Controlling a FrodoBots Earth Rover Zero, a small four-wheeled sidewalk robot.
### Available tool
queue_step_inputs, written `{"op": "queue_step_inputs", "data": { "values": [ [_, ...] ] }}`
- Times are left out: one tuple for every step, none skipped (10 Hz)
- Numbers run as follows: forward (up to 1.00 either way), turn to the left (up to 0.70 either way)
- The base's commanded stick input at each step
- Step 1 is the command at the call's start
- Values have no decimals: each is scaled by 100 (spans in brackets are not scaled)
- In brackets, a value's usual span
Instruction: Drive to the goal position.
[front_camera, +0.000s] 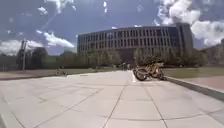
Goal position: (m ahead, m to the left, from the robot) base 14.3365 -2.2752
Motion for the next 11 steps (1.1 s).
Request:
{"op": "queue_step_inputs", "data": {
  "values": [
    [70,7],
    [70,4],
    [70,35],
    [70,35],
    [70,20],
    [70,1],
    [70,0],
    [70,0],
    [70,0],
    [70,0],
    [70,0]
  ]
}}
